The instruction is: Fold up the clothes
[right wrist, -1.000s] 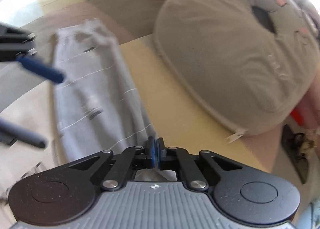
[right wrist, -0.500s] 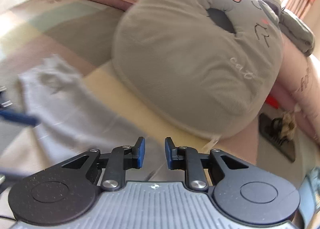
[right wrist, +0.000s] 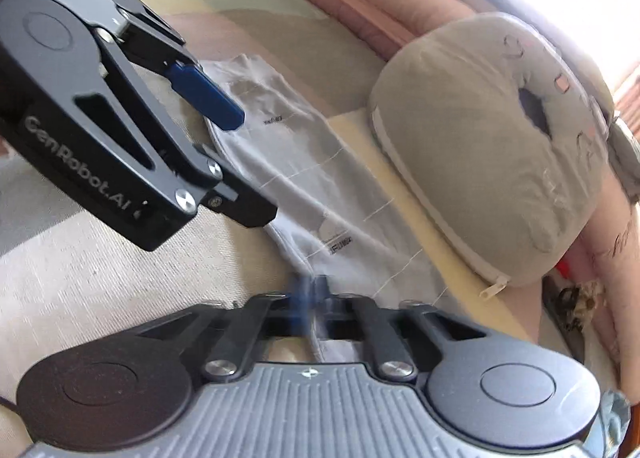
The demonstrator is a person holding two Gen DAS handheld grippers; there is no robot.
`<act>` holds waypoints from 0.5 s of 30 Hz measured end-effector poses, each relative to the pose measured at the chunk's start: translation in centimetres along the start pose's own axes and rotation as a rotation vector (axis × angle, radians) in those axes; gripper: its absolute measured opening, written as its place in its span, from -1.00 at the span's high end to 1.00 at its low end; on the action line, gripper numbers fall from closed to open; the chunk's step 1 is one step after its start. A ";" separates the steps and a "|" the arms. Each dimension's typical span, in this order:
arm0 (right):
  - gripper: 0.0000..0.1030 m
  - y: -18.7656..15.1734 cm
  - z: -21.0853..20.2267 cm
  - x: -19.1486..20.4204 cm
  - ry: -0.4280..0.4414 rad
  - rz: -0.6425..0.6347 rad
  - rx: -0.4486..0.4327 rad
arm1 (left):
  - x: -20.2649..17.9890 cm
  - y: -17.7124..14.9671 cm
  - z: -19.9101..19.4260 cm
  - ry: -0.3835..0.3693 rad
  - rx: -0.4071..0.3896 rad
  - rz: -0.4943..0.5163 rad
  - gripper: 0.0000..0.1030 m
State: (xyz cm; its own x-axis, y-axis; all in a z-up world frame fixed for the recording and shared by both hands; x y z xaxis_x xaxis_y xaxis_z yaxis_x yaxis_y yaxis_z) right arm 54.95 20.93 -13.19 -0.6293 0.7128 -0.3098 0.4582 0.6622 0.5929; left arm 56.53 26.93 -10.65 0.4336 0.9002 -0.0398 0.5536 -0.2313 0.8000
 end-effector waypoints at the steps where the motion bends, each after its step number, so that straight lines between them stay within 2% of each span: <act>1: 0.91 0.1 -0.1 0.3 0.034 0.016 0.010 | 0.2 0.0 -0.1 0.006 -0.001 -0.004 -0.41; 6: 0.90 -0.1 -0.7 1.1 0.148 0.079 0.042 | 0.9 -0.2 -0.1 0.023 0.001 -0.026 -0.41; 8: 0.88 -0.3 -0.5 0.7 0.165 0.122 0.045 | 1.0 -0.3 0.0 0.029 0.009 -0.026 -0.41; 10: 0.70 -0.3 -0.4 0.0 0.172 0.179 0.039 | 1.2 -0.3 0.0 0.039 0.011 -0.027 -0.41; 12: 0.38 0.0 -0.6 -0.4 0.195 0.228 0.019 | 1.6 -0.2 -0.3 0.046 0.002 -0.037 -0.42; 15: 0.25 0.9 -1.8 -0.6 0.216 0.254 -0.030 | 2.2 -0.1 -0.8 0.057 -0.011 -0.052 -0.42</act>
State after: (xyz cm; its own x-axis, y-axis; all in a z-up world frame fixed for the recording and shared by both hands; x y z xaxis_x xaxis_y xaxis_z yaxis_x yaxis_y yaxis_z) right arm 54.60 20.66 -11.12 -0.6175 0.7865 0.0129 0.6002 0.4605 0.6539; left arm 56.87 29.26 -10.36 0.3631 0.9306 -0.0475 0.5663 -0.1799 0.8043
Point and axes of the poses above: each gripper's, at about its wrist camera, not at the fingertips, and z roughly the way its jaws point, x to its left, y to its top, the point moved 10 cm from there along z, roughly the way its jaws point, and after that the axes turned 8 degrees about z, right-handed, at the moved point
